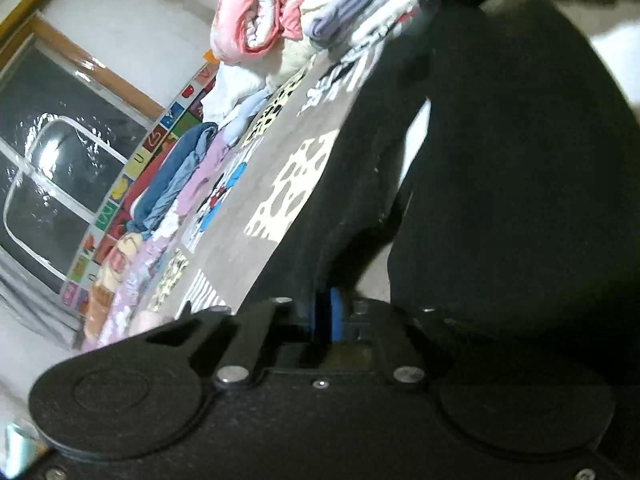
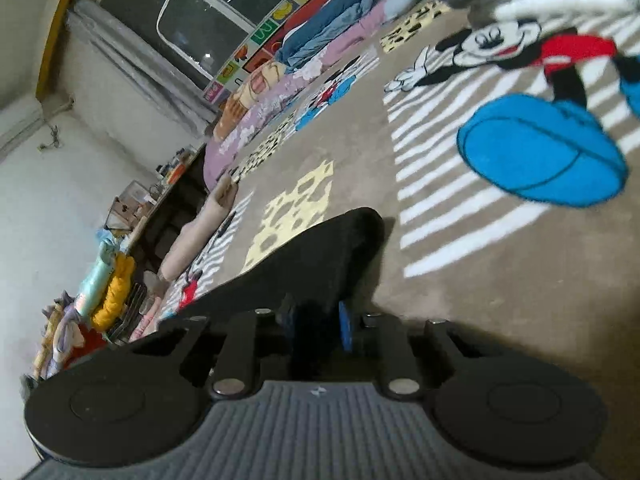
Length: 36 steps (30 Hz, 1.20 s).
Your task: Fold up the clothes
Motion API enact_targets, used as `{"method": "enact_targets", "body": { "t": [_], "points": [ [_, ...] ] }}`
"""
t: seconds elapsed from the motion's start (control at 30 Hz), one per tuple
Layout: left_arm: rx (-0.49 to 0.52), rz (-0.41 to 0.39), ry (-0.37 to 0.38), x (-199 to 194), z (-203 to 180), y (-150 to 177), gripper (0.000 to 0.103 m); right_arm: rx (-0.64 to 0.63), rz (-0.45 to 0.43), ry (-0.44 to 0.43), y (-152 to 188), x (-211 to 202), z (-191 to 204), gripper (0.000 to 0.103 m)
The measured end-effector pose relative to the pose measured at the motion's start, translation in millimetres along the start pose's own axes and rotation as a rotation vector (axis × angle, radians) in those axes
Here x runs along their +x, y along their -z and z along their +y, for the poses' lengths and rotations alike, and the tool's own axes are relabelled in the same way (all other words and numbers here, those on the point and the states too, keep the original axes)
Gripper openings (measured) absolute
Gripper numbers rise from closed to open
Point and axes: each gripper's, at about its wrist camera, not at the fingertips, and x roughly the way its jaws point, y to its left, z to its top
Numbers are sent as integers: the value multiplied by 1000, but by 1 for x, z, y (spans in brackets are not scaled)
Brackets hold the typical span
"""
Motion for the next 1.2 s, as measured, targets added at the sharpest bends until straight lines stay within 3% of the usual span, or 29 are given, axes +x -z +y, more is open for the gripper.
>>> {"method": "enact_targets", "body": {
  "t": [0.07, 0.1, 0.27, 0.33, 0.37, 0.43, 0.47, 0.53, 0.73, 0.8, 0.87, 1.0, 1.2],
  "points": [
    [21, -3, 0, -2, -1, 1, 5, 119, -54, -107, -4, -11, -13, 7],
    [29, -5, 6, -3, -1, 2, 5, 123, -57, -109, -6, -16, -14, 7],
    [33, -1, -6, -1, -4, 2, 5, 93, 23, -8, -6, -21, -24, 7],
    [30, 4, -18, -1, -5, -1, 7, 110, 15, -8, -6, -21, -29, 10],
    [38, 3, -28, -1, -7, -2, 9, 112, 6, -31, -7, -21, -27, 12],
    [53, -7, -54, -2, -11, -4, 14, 102, -15, -77, -9, -21, -22, 29],
    [58, -13, -61, -2, -13, -6, 15, 94, -17, -89, -8, -20, -19, 43],
    [67, -23, -64, -3, -16, -8, 15, 78, -4, -107, -7, -16, -13, 44],
    [67, -58, -75, -3, -21, -17, 20, 18, 41, -62, -4, 4, 0, 42],
    [67, -76, -82, -1, -23, -21, 16, 4, 34, -66, -3, 4, 0, 22],
    [42, -88, -92, 0, -23, -24, 5, 20, 17, -99, -1, 0, -3, 13],
    [4, -98, -75, -7, -16, -21, 5, 132, -28, -198, -1, -8, -15, 12],
    [95, -92, -28, -11, -27, -12, 5, 159, 12, -183, 0, -13, -24, 11]
  ]
}}
